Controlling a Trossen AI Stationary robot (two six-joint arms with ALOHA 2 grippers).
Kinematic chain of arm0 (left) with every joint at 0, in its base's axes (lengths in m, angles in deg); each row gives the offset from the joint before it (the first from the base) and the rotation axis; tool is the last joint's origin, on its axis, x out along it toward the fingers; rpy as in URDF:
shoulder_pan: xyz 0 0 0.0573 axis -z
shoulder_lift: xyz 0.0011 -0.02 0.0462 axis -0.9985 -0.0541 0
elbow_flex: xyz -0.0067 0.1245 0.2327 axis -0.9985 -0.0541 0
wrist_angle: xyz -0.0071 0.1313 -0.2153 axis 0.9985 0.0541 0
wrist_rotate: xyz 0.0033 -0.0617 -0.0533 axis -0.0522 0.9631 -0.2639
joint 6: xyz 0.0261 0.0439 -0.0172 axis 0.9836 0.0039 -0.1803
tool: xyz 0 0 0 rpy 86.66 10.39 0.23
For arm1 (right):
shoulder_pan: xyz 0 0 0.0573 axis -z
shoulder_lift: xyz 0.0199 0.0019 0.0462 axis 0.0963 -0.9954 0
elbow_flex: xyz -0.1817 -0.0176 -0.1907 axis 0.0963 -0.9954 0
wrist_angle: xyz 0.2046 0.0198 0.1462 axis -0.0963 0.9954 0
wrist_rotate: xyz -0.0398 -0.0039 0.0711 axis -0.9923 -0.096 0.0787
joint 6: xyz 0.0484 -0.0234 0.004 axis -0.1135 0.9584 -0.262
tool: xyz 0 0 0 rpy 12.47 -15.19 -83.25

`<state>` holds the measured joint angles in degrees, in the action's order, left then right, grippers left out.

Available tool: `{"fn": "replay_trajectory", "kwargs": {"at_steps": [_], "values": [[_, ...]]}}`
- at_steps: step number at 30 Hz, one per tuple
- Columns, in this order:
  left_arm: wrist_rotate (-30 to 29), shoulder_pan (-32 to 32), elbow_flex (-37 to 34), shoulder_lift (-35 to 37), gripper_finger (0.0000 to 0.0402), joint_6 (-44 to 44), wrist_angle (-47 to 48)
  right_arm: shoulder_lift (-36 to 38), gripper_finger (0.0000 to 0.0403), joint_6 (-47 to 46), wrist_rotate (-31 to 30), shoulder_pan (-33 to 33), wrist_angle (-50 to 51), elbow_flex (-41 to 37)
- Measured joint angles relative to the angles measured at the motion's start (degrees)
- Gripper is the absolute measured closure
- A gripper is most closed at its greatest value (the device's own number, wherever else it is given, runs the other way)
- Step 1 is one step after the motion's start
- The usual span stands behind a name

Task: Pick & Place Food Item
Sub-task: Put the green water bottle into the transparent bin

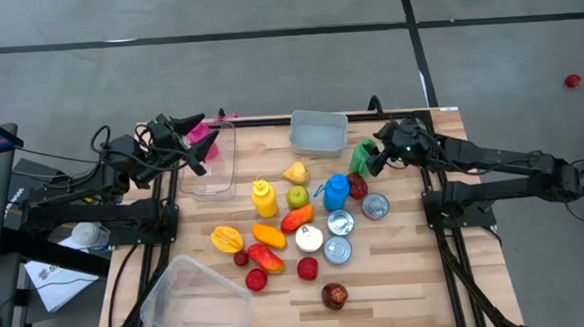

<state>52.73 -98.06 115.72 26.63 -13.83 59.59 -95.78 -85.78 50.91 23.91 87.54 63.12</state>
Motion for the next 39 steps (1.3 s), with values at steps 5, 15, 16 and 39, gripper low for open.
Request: {"fn": "replay_trajectory", "kwargs": {"at_steps": [5, 15, 16, 39], "values": [[0.00, 0.00, 0.00, 0.00, 0.0108, -0.37, -0.02, -0.45, 0.0215, 0.47, 0.55, 1.76, -0.44, 0.02], [0.00, 0.00, 0.00, -0.01, 0.0108, -0.37, -0.02, -2.29, 0.0359, 2.41, 6.22, 4.48, -2.48, -0.30], [0.00, 0.00, 0.00, -0.01, 0.0108, -0.37, -0.02, -1.93, 0.0359, 2.44, 6.52, 4.46, -2.54, -0.40], [15.74, 0.00, 0.00, -9.54, 0.0108, -5.25, -0.47, -11.36, 0.0359, 3.26, 8.48, 4.45, 14.44, 32.13]]}}
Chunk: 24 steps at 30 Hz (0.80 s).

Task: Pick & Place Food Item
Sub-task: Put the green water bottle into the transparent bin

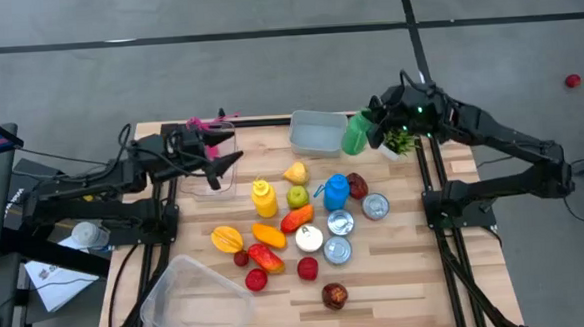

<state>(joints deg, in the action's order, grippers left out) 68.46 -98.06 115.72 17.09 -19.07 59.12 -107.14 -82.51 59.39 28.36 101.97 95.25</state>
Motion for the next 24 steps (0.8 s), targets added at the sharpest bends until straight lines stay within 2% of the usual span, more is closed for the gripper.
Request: {"fn": "replay_trajectory", "kwargs": {"at_steps": [11, 19, 24], "values": [[8.29, 0.00, 0.00, -4.48, 0.0108, -2.56, -5.99, -18.38, 0.0359, 5.24, 13.97, -4.31, 0.97, 17.98], [12.61, 0.04, 0.04, -5.39, 0.0108, -2.40, -6.63, -30.53, 0.0359, 7.17, 19.28, -9.38, 0.85, 29.27], [13.64, 1.23, 0.02, -5.97, 0.0096, 0.10, -6.52, -35.99, 0.0359, 9.34, 20.06, -12.50, 2.05, 35.66]]}}
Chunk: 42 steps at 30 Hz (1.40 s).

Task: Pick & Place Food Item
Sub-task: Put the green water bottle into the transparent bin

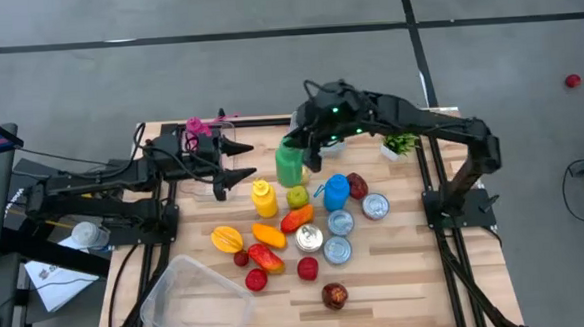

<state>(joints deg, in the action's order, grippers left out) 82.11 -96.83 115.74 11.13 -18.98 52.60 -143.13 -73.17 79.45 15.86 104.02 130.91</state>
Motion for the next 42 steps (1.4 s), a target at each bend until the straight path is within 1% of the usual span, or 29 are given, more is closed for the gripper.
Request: {"fn": "replay_trajectory", "kwargs": {"at_steps": [5, 11, 16, 19, 23, 26, 30, 33, 37, 42], "values": [[-0.53, 1.57, 0.02, -0.95, 0.0073, 1.98, -0.81, -3.23, 0.0357, 0.39, 0.12, -1.98, 1.71, 4.83], [-1.47, 2.18, 0.07, -2.91, 0.0054, 2.00, -4.70, -3.69, 0.0356, 0.78, 0.05, -3.37, 1.29, 6.09], [-0.82, 2.20, 1.49, -6.82, 0.0053, 2.00, -4.71, -3.64, 0.0355, 0.06, 0.17, -4.38, 1.59, 6.09], [0.11, 2.82, 4.56, -10.49, 0.0053, 2.58, -4.71, -3.57, 0.0354, -0.14, 0.17, -5.15, 2.47, 6.09], [0.40, 2.94, 8.95, -14.50, 0.0053, 4.89, -1.93, -3.57, 0.0354, -1.03, 0.11, -5.97, 3.88, 6.09], [0.44, 2.92, 11.08, -16.60, 0.0053, 4.84, 0.00, -3.57, 0.0354, -1.18, 0.07, -6.65, 4.61, 6.09], [2.68, 2.90, 11.91, -18.11, 0.0054, 4.82, 0.24, -3.57, 0.0354, -1.16, -0.07, -7.42, 4.56, 6.09], [3.03, 3.47, 12.17, -18.42, 0.0054, 4.82, 0.20, -3.57, 0.0354, -1.16, -0.02, -7.75, 4.58, 6.09], [3.02, 4.00, 12.17, -18.17, 0.0068, 5.00, 0.25, -3.57, 0.0354, -1.07, -0.02, -7.75, 4.54, 6.08], [3.01, 4.19, 12.24, -18.05, 0.0119, 5.00, 0.21, -3.57, 0.0354, -0.74, -0.02, -7.70, 4.32, 6.06]]}}
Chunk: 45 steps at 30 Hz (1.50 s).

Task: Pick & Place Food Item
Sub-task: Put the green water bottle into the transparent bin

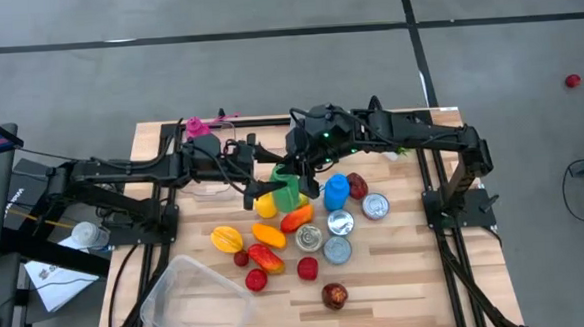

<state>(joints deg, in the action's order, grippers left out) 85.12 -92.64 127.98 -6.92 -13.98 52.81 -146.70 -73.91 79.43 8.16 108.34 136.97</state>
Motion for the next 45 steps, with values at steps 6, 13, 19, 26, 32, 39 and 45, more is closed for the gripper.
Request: {"fn": "replay_trajectory", "kwargs": {"at_steps": [6, 13, 19, 26, 32, 39, 45], "values": [[0.02, 0.02, 0.00, 0.00, 0.0183, 0.00, -0.05, 0.00, 0.0354, 0.00, -0.02, 0.00, 0.02, -0.02], [-0.03, 0.00, 0.00, 0.00, 0.0198, 0.02, -0.03, 0.00, 0.0344, 0.16, -0.01, 0.00, -0.20, -0.04], [-1.99, 0.00, -0.08, 1.08, 0.0197, 0.25, -0.18, 1.64, 0.0270, 0.70, -0.13, 0.19, -1.01, -0.13], [-11.46, 0.00, -0.08, 5.85, 0.0198, 4.13, 2.79, 8.25, 0.0175, 1.07, -5.09, 0.46, -1.79, -0.07], [-35.98, -0.04, -0.07, 12.32, 0.0198, 6.39, 11.50, 15.12, 0.0169, 1.08, -12.07, -1.23, -1.36, 0.02], [-56.73, -0.89, -2.85, 17.16, 0.0198, 5.81, 16.24, 18.35, 0.0192, 1.53, -15.50, -3.96, -1.06, -0.02], [-62.13, -1.97, -11.64, 17.67, 0.0198, 6.30, 5.23, 17.94, 0.0209, 1.70, -15.47, -5.61, -0.81, -0.04]]}}
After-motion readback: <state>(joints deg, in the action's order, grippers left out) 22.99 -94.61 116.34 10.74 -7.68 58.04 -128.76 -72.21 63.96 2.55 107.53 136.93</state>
